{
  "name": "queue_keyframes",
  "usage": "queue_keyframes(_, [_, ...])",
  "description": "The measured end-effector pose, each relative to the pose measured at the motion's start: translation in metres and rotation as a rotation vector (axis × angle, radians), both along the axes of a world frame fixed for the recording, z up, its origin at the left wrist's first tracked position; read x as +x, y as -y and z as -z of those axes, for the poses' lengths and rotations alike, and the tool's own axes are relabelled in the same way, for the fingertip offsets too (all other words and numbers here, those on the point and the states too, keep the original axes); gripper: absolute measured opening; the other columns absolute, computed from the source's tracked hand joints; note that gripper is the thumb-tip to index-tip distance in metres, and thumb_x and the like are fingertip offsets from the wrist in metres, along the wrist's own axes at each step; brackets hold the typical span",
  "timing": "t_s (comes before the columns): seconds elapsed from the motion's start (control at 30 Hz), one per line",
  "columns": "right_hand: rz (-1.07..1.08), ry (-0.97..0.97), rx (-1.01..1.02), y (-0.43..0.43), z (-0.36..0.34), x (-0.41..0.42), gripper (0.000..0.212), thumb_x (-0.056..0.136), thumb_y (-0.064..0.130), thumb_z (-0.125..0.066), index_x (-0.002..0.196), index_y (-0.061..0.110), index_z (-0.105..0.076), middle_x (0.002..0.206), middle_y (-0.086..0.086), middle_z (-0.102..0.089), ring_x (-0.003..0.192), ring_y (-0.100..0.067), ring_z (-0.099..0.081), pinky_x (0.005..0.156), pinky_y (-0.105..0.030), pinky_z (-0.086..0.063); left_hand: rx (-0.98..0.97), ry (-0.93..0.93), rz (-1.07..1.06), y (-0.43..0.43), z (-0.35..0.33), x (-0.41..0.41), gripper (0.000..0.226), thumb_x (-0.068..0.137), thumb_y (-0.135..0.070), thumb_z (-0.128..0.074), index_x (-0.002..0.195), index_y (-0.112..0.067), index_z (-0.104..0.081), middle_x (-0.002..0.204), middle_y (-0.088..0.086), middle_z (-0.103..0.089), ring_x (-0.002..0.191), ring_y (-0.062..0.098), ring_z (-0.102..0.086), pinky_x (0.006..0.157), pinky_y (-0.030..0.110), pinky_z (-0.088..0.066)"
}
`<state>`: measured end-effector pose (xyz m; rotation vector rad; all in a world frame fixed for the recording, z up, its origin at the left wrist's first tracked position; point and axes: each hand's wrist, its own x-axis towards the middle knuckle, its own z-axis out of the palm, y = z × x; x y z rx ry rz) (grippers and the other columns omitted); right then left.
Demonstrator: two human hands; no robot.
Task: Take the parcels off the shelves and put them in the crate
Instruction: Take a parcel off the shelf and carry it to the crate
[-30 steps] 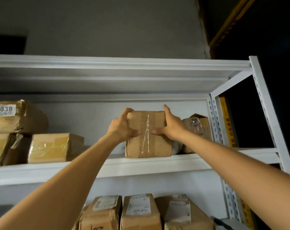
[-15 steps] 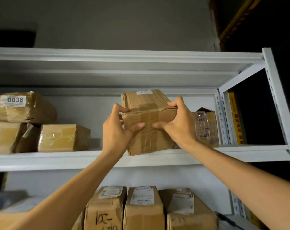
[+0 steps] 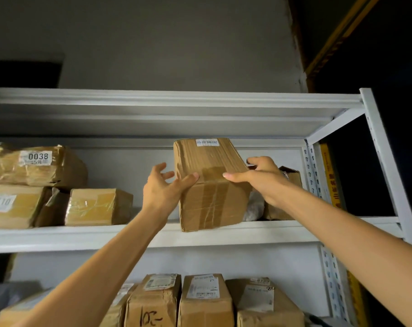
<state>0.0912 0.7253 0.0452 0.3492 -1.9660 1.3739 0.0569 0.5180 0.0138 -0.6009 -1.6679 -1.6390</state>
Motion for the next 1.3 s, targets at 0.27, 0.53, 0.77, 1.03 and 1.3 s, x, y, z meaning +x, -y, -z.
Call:
queue_keyframes(0.27, [-0.03, 0.07, 0.157, 0.009, 0.003, 0.02, 0.082, 0.069, 0.018, -0.087, 0.138, 0.01, -0.045, 0.126, -0.009, -0.058, 0.11, -0.02, -0.06, 0.091, -0.031, -0.051, -0.206, 0.062, 0.234, 0.015, 0.012, 0.026, 0.036, 0.085, -0.026, -0.072, 0.119, -0.023, -0.06, 0.12, -0.001, -0.065, 0.099, 0.025, -0.068, 0.074, 0.053, -0.059])
queue_keyframes(0.53, [0.14, -0.127, 0.201, 0.006, 0.016, 0.04, 0.106, 0.056, 0.014, -0.093, 0.145, 0.019, -0.037, 0.13, 0.002, -0.056, 0.121, -0.018, -0.052, 0.101, -0.031, -0.044, -0.057, -0.172, 0.378, 0.006, 0.019, 0.024, 0.085, 0.076, -0.009, -0.079, 0.147, -0.033, -0.038, 0.141, -0.017, -0.049, 0.112, 0.018, -0.063, 0.084, 0.044, -0.058])
queue_keyframes(0.77, [0.382, -0.249, 0.265, -0.02, 0.024, 0.088, 0.097, 0.056, 0.011, -0.092, 0.137, 0.026, -0.041, 0.112, 0.016, -0.056, 0.103, -0.001, -0.053, 0.087, -0.024, -0.05, -0.005, -0.399, 0.516, -0.047, 0.025, 0.017, 0.088, 0.077, -0.004, -0.078, 0.147, -0.035, -0.035, 0.12, -0.042, -0.048, 0.129, 0.015, -0.05, 0.099, 0.039, -0.05])
queue_keyframes(1.03, [0.77, -0.212, 0.264, -0.046, 0.053, 0.191, 0.1, 0.056, 0.008, -0.091, 0.139, 0.03, -0.039, 0.117, 0.013, -0.058, 0.105, -0.001, -0.055, 0.079, -0.013, -0.048, 0.032, -0.397, 0.938, -0.13, 0.044, 0.054, 0.095, 0.068, -0.01, -0.083, 0.148, -0.028, -0.035, 0.124, -0.029, -0.058, 0.112, -0.002, -0.06, 0.084, 0.024, -0.056])
queue_keyframes(1.3, [1.271, -0.051, 0.2, -0.051, 0.115, 0.394, 0.097, 0.055, 0.004, -0.091, 0.136, 0.027, -0.042, 0.117, 0.004, -0.063, 0.105, -0.019, -0.063, 0.082, -0.04, -0.058, 0.002, -0.305, 1.467, -0.238, 0.1, 0.212, 0.091, 0.07, 0.0, -0.082, 0.146, -0.024, -0.039, 0.117, -0.034, -0.055, 0.108, -0.017, -0.054, 0.094, 0.015, -0.047])
